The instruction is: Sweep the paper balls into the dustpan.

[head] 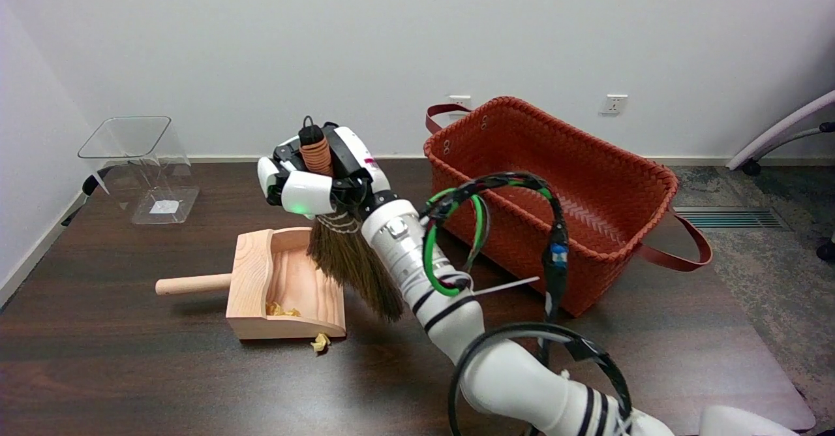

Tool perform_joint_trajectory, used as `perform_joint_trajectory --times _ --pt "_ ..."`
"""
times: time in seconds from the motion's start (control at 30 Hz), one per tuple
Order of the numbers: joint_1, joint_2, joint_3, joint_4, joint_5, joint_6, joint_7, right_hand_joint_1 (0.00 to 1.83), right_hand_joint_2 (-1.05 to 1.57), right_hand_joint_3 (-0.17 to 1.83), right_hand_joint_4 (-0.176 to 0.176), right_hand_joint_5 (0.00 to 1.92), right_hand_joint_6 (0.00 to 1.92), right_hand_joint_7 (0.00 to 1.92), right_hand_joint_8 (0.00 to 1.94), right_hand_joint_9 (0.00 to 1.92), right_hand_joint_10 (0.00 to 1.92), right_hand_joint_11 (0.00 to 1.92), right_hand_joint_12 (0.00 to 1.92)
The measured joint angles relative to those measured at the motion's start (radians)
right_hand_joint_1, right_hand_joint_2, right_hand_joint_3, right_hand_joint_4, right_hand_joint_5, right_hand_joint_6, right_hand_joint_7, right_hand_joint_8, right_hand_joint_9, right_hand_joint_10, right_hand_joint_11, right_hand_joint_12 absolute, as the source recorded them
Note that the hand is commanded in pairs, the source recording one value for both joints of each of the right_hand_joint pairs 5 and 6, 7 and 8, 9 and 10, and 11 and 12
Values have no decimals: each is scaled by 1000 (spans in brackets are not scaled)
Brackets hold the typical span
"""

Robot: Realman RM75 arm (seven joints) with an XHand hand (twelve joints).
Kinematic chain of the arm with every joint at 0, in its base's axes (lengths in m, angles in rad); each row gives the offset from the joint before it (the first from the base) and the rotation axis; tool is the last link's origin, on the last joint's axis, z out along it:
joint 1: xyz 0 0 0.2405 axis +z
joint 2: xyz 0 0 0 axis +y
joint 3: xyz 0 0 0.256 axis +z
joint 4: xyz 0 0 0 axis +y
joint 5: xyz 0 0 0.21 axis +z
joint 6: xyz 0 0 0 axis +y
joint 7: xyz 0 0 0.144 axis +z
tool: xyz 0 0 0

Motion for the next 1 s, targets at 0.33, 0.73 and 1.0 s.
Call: perform_joint_trajectory --times 0.33,0.73,1.0 --pt "-103 25 3 -113 11 9 -21 1103 898 1096 0 1920 1920 1920 1920 1920 1920 1920 1920" --pt "-181 51 -29 -165 48 9 -32 1102 908 1093 0 1920 1920 1920 1920 1920 1920 1920 1920" --pt "-209 69 -67 -209 65 4 -53 1100 933 1075 0 1920 1920 1920 1920 1920 1920 1920 1920"
